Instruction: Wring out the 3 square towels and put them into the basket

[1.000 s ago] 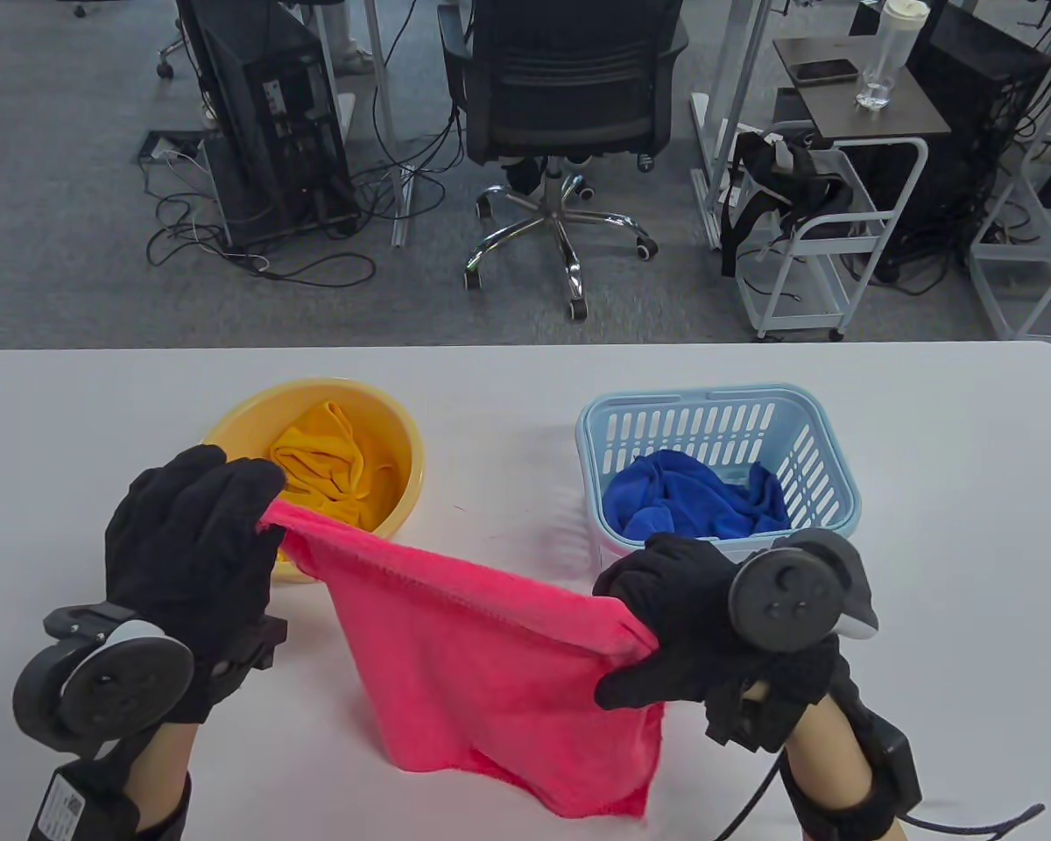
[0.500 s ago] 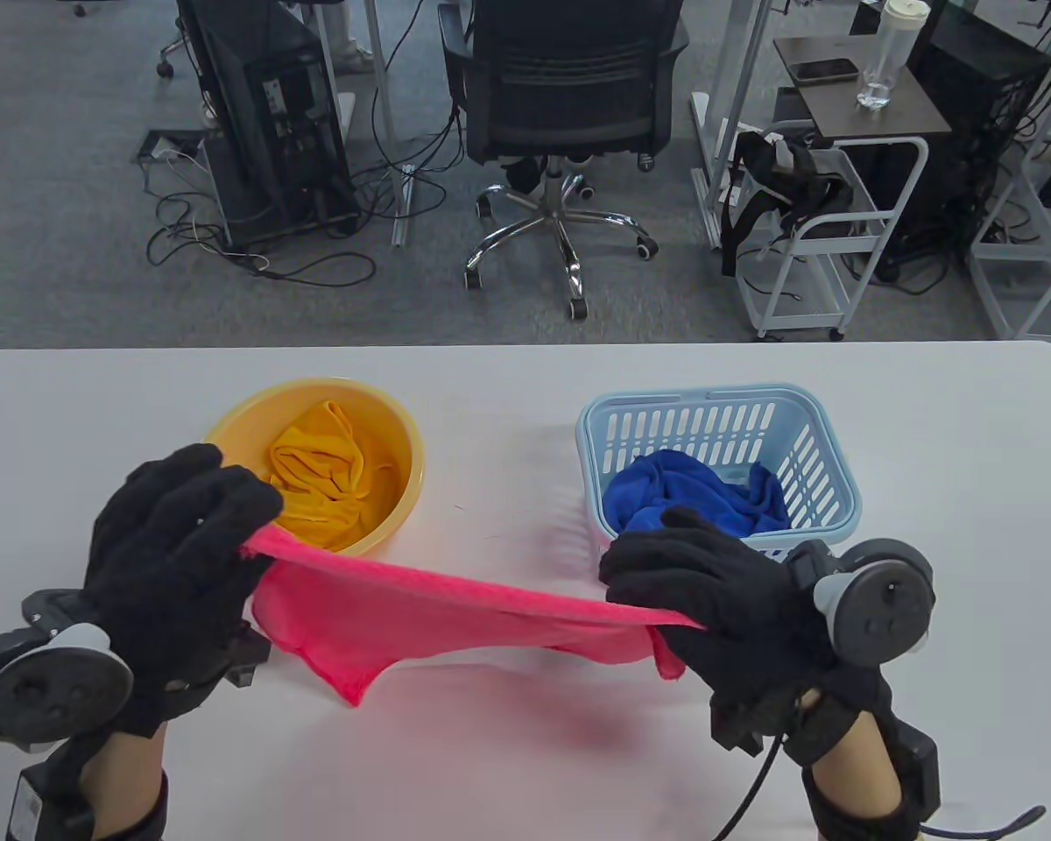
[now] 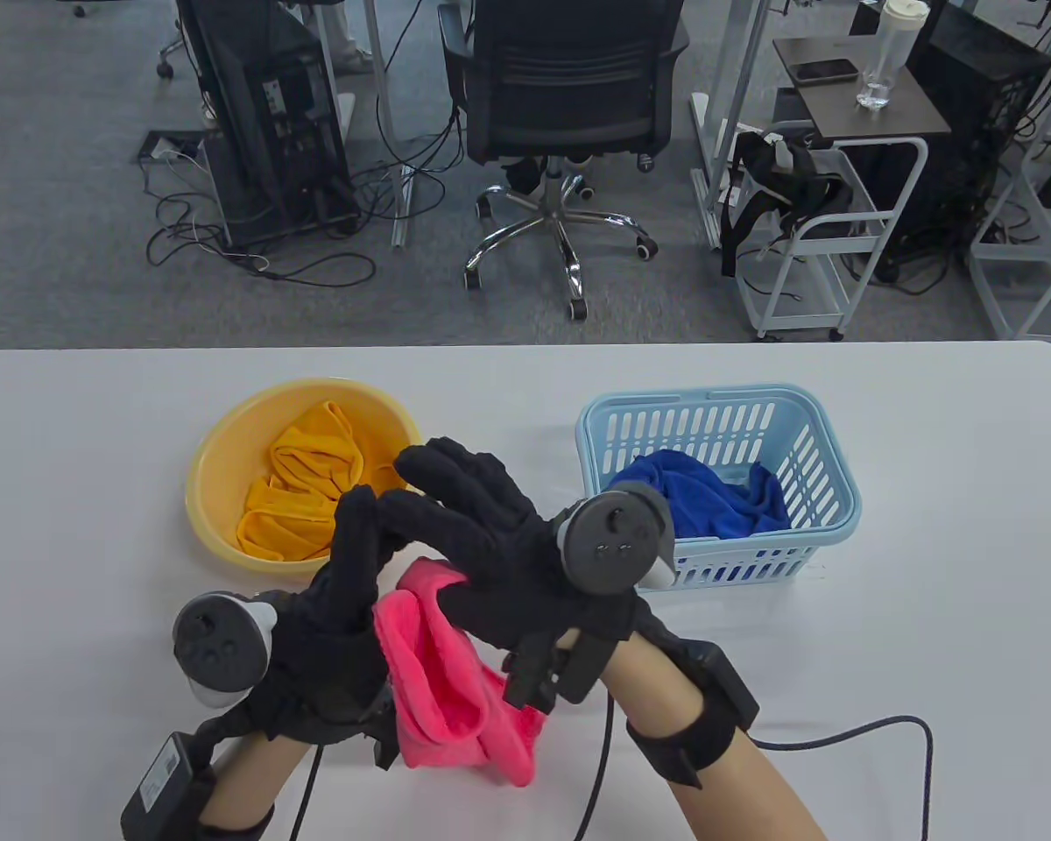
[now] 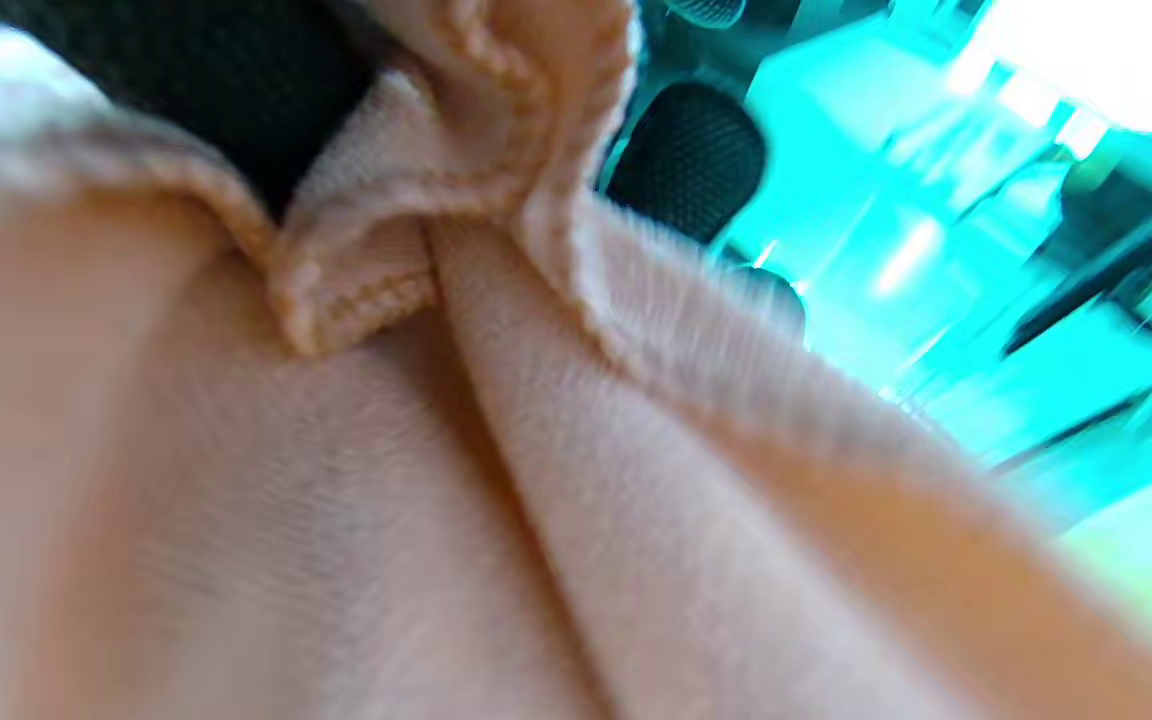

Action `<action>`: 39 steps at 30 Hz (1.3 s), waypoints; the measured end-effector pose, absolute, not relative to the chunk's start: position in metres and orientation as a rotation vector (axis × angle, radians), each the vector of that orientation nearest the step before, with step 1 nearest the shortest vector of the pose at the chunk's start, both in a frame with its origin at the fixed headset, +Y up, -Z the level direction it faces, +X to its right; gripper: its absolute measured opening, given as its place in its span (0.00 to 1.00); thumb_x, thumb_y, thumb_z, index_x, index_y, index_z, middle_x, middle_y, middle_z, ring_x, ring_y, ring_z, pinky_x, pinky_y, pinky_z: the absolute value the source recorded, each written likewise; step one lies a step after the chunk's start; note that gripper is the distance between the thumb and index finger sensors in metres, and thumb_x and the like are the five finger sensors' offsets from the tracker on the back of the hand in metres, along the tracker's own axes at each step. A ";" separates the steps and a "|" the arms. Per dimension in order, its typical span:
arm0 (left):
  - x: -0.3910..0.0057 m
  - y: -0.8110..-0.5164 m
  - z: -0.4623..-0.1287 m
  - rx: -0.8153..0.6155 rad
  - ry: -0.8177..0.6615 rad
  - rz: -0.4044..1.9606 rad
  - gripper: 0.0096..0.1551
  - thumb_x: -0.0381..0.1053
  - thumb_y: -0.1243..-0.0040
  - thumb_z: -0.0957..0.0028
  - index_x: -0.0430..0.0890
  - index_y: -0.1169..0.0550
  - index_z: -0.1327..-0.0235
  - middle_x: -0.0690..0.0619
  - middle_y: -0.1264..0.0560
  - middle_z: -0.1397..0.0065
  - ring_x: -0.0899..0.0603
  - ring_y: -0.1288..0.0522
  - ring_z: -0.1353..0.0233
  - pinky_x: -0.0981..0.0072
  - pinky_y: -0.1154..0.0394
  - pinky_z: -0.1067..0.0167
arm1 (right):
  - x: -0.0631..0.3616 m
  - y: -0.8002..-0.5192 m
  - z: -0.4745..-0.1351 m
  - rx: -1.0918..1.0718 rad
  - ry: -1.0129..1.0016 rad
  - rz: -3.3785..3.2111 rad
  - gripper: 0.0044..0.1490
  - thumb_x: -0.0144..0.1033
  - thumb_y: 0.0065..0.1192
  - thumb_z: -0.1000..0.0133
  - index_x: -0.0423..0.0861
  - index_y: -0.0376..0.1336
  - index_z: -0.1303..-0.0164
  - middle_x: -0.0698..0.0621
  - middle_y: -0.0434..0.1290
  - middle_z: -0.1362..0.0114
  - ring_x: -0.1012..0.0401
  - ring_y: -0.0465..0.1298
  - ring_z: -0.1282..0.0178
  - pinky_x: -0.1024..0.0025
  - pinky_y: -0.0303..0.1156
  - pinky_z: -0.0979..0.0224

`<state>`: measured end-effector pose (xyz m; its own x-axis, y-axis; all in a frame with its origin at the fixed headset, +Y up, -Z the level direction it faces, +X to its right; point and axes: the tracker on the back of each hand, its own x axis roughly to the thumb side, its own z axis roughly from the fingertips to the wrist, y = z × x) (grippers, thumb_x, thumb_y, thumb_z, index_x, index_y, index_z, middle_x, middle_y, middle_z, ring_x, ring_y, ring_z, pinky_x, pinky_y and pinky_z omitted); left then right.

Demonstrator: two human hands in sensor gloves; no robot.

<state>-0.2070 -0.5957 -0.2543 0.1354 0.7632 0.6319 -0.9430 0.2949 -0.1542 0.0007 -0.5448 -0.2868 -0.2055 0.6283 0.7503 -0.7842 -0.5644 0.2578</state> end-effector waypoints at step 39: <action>-0.177 -0.716 -0.270 -0.792 -0.678 1.690 0.37 0.80 0.58 0.42 0.75 0.49 0.20 0.60 0.54 0.12 0.34 0.52 0.10 0.33 0.51 0.19 | 0.095 -0.636 -0.208 1.047 -1.094 2.410 0.21 0.30 0.61 0.40 0.58 0.72 0.38 0.51 0.76 0.35 0.53 0.82 0.60 0.47 0.74 0.49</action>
